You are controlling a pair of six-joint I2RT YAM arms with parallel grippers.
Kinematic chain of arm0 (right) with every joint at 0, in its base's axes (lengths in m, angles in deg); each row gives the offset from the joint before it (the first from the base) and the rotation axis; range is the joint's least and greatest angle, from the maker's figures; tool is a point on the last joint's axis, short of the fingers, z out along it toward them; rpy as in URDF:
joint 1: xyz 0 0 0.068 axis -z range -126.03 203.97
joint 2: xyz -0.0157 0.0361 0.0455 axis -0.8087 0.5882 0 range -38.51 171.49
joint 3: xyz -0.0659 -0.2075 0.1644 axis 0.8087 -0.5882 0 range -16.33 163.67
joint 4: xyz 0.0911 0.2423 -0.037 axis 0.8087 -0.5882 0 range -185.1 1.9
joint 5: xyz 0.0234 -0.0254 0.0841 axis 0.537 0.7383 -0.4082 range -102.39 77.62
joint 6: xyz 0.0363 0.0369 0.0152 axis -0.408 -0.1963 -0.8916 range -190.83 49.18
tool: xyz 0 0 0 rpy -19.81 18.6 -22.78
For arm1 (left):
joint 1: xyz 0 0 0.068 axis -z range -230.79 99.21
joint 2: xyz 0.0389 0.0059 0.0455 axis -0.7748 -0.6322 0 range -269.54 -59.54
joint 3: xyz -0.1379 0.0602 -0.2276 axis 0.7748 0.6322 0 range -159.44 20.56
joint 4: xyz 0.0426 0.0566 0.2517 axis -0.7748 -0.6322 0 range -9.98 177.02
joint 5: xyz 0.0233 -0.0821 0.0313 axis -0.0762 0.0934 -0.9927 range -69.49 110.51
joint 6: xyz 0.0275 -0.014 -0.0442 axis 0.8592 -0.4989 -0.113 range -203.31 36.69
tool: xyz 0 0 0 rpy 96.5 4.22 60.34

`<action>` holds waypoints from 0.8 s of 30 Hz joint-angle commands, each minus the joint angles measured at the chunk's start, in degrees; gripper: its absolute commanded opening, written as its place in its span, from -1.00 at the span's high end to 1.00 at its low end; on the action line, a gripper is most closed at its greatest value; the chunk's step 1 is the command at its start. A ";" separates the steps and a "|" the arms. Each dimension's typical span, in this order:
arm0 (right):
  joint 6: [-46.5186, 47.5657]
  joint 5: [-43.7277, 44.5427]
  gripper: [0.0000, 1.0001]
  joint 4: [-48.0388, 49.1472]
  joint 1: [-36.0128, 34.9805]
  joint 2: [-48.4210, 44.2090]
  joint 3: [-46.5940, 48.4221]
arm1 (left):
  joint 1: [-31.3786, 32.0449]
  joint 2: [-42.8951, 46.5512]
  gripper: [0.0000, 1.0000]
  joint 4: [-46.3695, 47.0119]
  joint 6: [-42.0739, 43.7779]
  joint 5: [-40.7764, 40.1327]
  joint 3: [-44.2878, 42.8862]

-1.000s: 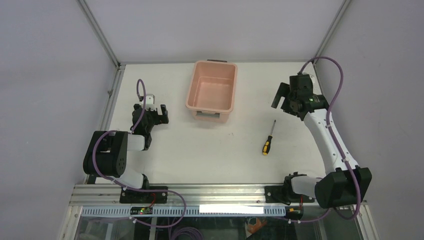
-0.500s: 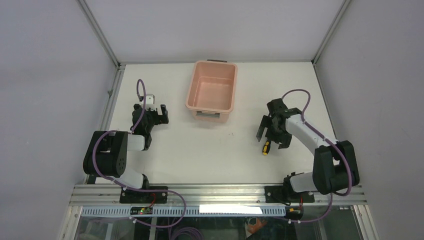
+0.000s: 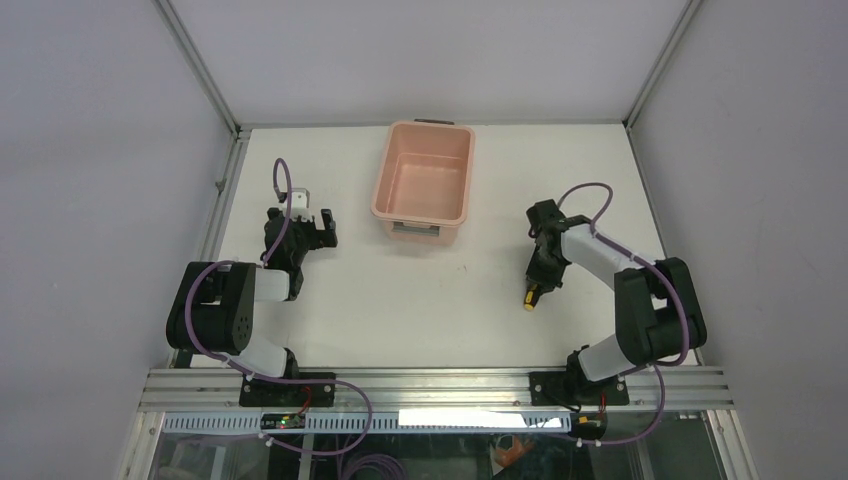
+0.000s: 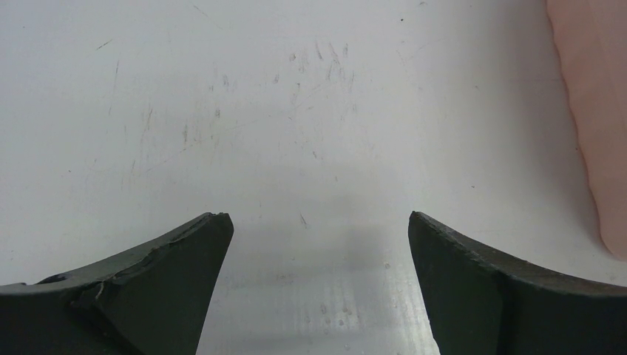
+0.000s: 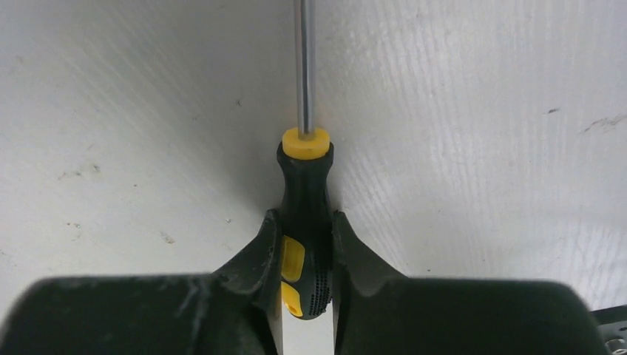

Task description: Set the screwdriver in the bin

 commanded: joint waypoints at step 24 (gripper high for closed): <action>11.85 4.61 1.00 -27.90 -14.20 17.69 76.54 | 0.42 1.60 -0.98 1.52 -0.93 0.42 -0.06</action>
